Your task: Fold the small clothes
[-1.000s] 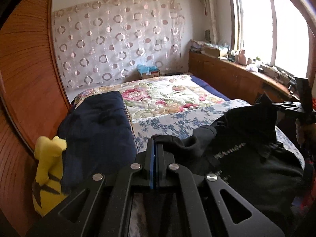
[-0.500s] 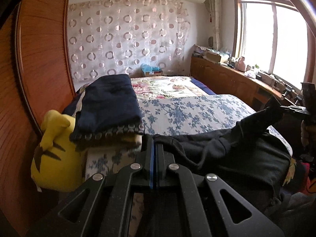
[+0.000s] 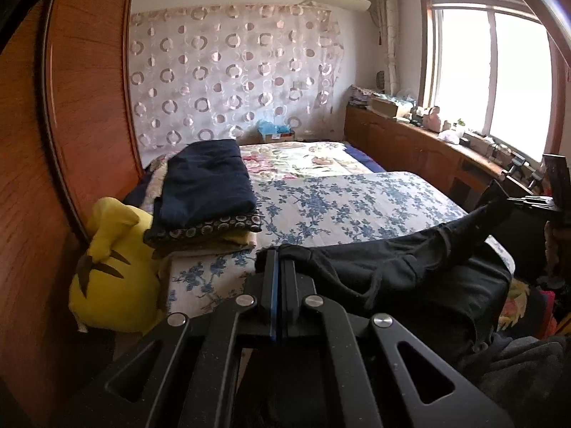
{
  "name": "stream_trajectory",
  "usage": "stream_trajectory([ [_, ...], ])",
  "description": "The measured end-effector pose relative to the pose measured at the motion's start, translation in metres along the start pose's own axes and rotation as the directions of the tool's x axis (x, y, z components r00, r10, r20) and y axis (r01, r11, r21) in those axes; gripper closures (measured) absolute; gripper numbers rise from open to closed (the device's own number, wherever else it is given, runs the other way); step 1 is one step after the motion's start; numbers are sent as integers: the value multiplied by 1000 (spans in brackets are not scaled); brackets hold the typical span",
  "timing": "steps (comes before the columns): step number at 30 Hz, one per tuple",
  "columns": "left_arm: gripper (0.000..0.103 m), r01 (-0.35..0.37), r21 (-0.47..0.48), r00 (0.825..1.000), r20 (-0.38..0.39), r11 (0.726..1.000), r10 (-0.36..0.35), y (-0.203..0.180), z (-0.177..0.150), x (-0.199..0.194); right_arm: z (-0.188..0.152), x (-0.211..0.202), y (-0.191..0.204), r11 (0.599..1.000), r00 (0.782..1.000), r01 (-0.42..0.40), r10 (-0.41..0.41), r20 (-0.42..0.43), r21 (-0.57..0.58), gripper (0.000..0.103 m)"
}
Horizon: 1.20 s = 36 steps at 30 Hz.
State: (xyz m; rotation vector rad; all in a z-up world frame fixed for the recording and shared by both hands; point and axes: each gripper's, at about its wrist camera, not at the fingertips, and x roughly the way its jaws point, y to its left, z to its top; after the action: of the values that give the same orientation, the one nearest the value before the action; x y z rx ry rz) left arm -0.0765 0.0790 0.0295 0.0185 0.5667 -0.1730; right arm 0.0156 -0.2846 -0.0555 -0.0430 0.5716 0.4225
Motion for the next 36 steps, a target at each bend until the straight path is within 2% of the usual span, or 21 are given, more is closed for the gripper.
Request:
stream_trajectory([
  [4, 101, -1, 2, 1000, -11, 1000, 1, -4, -2, -12, -1, -4, 0, 1000, 1000, -4, 5, -31, 11, 98],
  [6, 101, -24, 19, 999, -25, 1000, 25, -5, -5, -8, -3, -4, -2, 1000, 999, -10, 10, -50, 12, 98],
  [9, 101, -24, 8, 998, -64, 1000, 25, 1, -9, 5, -6, 3, -4, 1000, 995, -25, 26, -97, 13, 98],
  [12, 98, -19, 3, 996, -89, 1000, 19, 5, -14, 12, -2, 6, -6, 999, 995, -32, 33, -96, 14, 97],
  [13, 91, -28, 12, 995, -98, 1000, 29, 5, -15, 16, 1, 5, -7, 999, 995, -37, 38, -94, 15, 93],
  [16, 58, -35, 28, 993, -112, 999, 38, 7, -14, 25, 4, -1, -9, 1000, 998, 5, -5, -61, 0, 76],
  [17, 55, -37, 24, 992, -117, 999, 39, 9, -14, 28, 5, -2, -11, 1000, 999, 12, -12, -51, 0, 69],
  [18, 53, -43, 20, 992, -120, 999, 45, 10, -13, 31, 7, -2, -13, 1000, 999, 22, -22, -46, 1, 66],
  [19, 48, -47, 16, 991, -124, 999, 49, 12, -12, 34, 9, -1, -15, 999, 998, 37, -37, -41, 4, 65],
  [21, 47, -47, 13, 991, -127, 999, 48, 15, -9, 41, 12, 2, -19, 999, 998, 51, -51, -30, 17, 63],
  [24, 36, -44, 13, 990, -130, 999, 46, 20, -4, 50, 12, 14, -22, 997, 997, 68, -67, -40, 22, 59],
  [32, 34, -59, 39, 987, -145, 997, 64, 32, 16, 76, 4, 63, -33, 996, 989, 78, -72, -132, 41, 58],
  [36, 34, -60, 48, 990, -126, 997, 66, 36, 25, 70, 7, 73, -37, 995, 985, 84, -75, -154, 53, 58],
])
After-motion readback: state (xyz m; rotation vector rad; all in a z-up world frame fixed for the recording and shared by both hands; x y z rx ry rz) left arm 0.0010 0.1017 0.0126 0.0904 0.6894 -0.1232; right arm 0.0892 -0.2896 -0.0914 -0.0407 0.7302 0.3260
